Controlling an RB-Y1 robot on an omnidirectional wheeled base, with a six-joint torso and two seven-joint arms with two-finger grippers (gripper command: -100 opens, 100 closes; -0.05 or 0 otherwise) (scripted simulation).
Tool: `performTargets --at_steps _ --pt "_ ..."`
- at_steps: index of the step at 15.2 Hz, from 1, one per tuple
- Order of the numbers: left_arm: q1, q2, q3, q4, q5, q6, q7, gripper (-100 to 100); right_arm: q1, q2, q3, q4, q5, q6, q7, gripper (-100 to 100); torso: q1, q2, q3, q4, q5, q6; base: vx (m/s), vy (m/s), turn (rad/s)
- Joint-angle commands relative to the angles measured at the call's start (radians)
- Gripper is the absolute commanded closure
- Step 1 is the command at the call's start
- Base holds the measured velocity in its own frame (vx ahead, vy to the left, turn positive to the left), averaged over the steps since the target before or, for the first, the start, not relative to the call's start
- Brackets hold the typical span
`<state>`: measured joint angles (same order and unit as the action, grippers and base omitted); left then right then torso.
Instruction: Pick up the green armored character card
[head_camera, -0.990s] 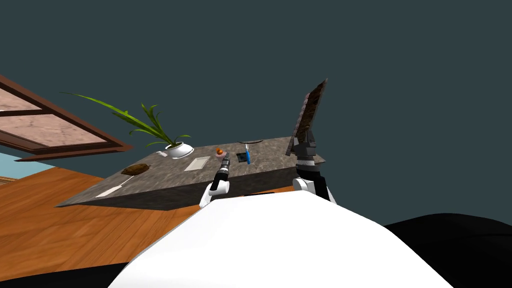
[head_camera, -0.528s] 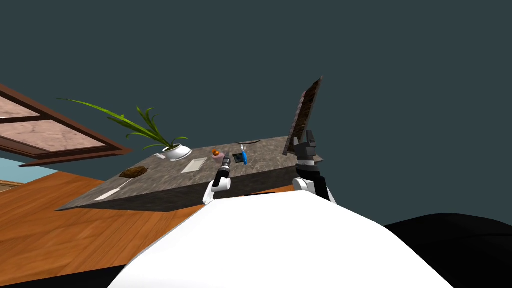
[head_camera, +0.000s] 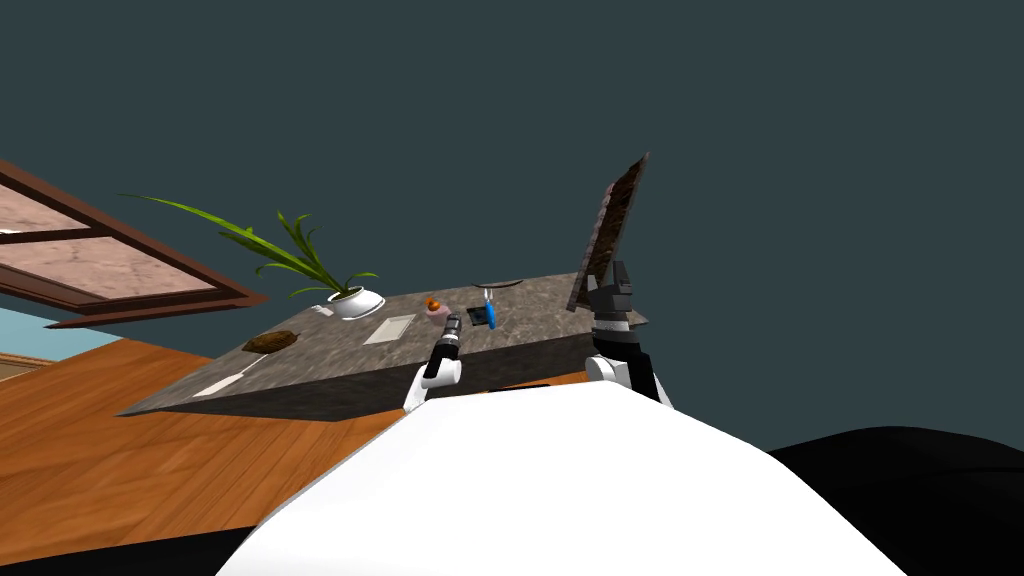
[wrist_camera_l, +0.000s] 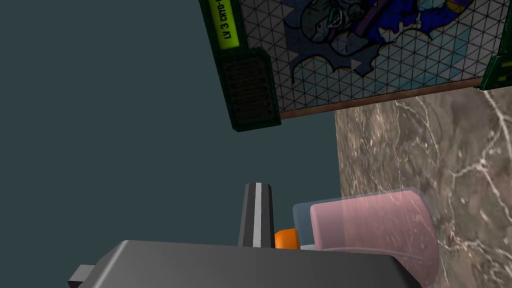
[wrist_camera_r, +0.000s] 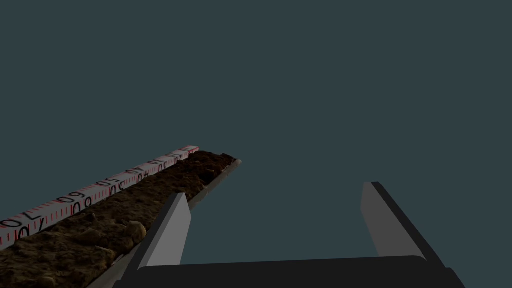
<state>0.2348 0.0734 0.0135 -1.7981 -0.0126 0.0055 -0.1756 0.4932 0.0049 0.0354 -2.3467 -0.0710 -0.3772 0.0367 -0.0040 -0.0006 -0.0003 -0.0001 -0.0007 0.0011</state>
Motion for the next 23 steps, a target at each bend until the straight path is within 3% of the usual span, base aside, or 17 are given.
performTargets --at_steps 1,2,3,4,5,10,12,13,17,18,19,20,21,22,23 --pt "0.000 0.000 0.000 0.000 0.000 0.000 0.000 100 0.000 0.000 0.000 0.000 0.000 0.000 0.000 0 0.000 0.000 0.000 0.000 0.000 0.000 0.003 -0.019 0.008" --pt "0.003 0.032 -0.001 -0.002 0.000 -0.001 -0.001 -100 0.000 0.000 0.000 0.000 0.000 0.000 0.000 0 0.001 0.000 0.000 0.000 0.000 0.000 0.001 -0.015 -0.001" --pt "0.004 0.041 -0.002 -0.002 -0.001 -0.001 -0.001 -100 0.000 0.000 0.000 0.000 0.000 0.000 0.000 0 0.001 0.000 0.000 0.000 0.000 0.000 0.002 -0.018 -0.001" --pt "0.001 -0.003 -0.003 0.004 -0.002 -0.005 -0.002 -100 0.000 0.000 0.000 0.000 0.000 0.000 0.000 0 0.001 0.000 0.000 0.000 0.000 0.000 0.003 -0.080 -0.007" --pt "0.004 0.018 -0.002 -0.002 -0.001 -0.001 -0.001 -100 0.000 0.000 0.000 0.000 0.000 0.000 0.000 0 -0.002 0.000 0.000 0.000 0.000 0.000 0.002 -0.070 0.005" --pt "-0.083 0.006 0.038 0.065 -0.004 0.016 -0.001 -100 0.000 0.000 0.000 0.000 0.000 0.000 0.000 0 0.004 0.000 0.000 0.000 0.001 0.000 -0.004 0.015 -0.051" --pt "-0.077 0.008 0.036 0.060 -0.003 0.015 0.000 -100 0.000 0.000 0.000 0.000 0.000 0.000 0.000 0 0.005 0.000 0.000 0.000 0.001 0.000 -0.003 0.022 -0.033" --pt "-0.044 0.010 0.020 0.035 -0.003 0.008 -0.001 100 0.000 0.000 0.000 0.000 0.000 0.000 0.000 0 0.004 0.000 0.000 0.000 0.001 0.000 0.002 -0.002 0.060" --pt "0.004 0.015 -0.002 -0.002 -0.001 -0.002 -0.002 100 0.000 0.000 0.000 0.000 0.000 0.000 0.000 0 0.001 0.000 0.000 0.000 0.000 0.000 0.004 -0.024 0.063" --pt "-0.010 0.010 0.004 0.012 -0.003 0.000 -0.003 100 0.000 0.000 0.000 0.000 0.000 0.000 0.000 0 0.001 0.000 0.000 0.000 0.000 0.000 0.003 -0.015 0.020" --pt "-0.005 0.039 0.002 0.007 -0.003 -0.001 -0.003 -100 0.000 0.000 0.000 0.000 0.000 0.000 0.000 0 0.001 0.000 0.000 0.000 0.000 0.000 0.002 -0.012 -0.002" --pt "-0.005 0.048 0.002 0.006 -0.003 -0.001 -0.003 -100 0.000 0.000 0.000 0.000 0.000 0.000 0.000 0 0.002 0.000 0.000 0.000 0.000 0.000 0.004 -0.017 -0.006" --pt "-0.007 0.001 0.000 0.010 0.000 -0.004 0.001 -100 0.000 0.000 0.000 0.000 0.000 0.000 0.000 0 0.002 0.000 0.000 0.000 0.000 0.000 0.003 -0.053 0.002" --pt "-0.006 0.026 0.002 0.009 -0.001 -0.002 -0.001 -100 0.000 0.000 0.000 0.000 0.000 0.000 0.000 0 0.000 0.000 0.000 0.000 0.000 0.000 0.001 -0.044 0.007" --pt "-0.035 0.021 0.014 0.031 -0.001 0.003 0.000 -100 0.000 0.000 0.000 0.000 0.000 0.000 0.000 0 -0.001 0.000 0.000 0.000 0.000 0.000 -0.001 -0.009 -0.023"
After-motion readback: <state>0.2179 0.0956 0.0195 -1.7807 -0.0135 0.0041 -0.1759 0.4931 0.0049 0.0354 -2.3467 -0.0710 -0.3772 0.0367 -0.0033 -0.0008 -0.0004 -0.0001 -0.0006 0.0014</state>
